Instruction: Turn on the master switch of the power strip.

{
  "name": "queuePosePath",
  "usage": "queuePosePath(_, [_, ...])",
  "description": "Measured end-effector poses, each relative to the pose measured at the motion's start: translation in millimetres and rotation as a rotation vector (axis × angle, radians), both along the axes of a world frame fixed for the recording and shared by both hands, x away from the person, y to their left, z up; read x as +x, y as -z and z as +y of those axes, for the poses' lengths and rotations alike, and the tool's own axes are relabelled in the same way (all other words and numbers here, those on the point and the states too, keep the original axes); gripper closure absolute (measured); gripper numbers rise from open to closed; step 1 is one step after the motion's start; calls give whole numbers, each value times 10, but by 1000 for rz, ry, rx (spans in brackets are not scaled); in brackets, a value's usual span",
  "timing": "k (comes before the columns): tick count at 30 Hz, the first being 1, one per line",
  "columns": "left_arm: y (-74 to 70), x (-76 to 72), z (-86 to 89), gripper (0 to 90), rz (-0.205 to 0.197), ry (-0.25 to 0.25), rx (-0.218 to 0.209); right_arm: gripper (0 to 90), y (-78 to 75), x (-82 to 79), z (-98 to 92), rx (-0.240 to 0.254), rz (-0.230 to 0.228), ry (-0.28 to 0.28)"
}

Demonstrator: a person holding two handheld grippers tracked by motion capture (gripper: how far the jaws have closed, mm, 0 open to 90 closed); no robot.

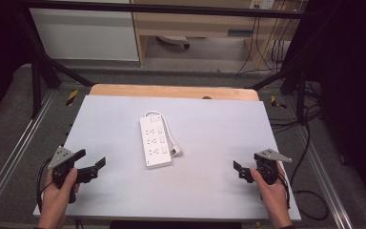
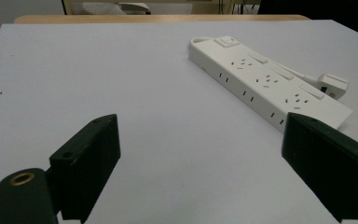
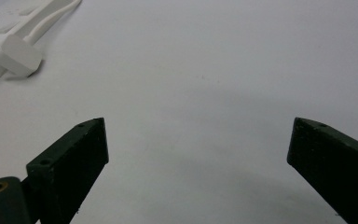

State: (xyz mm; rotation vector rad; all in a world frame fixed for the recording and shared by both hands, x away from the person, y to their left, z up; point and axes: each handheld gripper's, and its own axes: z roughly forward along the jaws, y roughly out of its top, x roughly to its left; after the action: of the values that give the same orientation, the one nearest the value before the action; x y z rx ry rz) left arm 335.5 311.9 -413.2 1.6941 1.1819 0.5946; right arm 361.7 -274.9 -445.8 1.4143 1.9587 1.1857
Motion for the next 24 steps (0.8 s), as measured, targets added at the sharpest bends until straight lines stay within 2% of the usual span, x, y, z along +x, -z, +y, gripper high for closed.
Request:
queuePosePath(6, [0, 3, -6, 114, -3, -4, -1, 61, -24, -22, 19, -24, -48, 7])
queuePosePath(16, [-23, 7, -46, 107, -33, 3, 0, 58, -30, -19, 7, -17, -44, 9])
queuePosePath(24, [-53, -12, -77, 97, -63, 28, -9, 46, -43, -19, 25, -10, -44, 4])
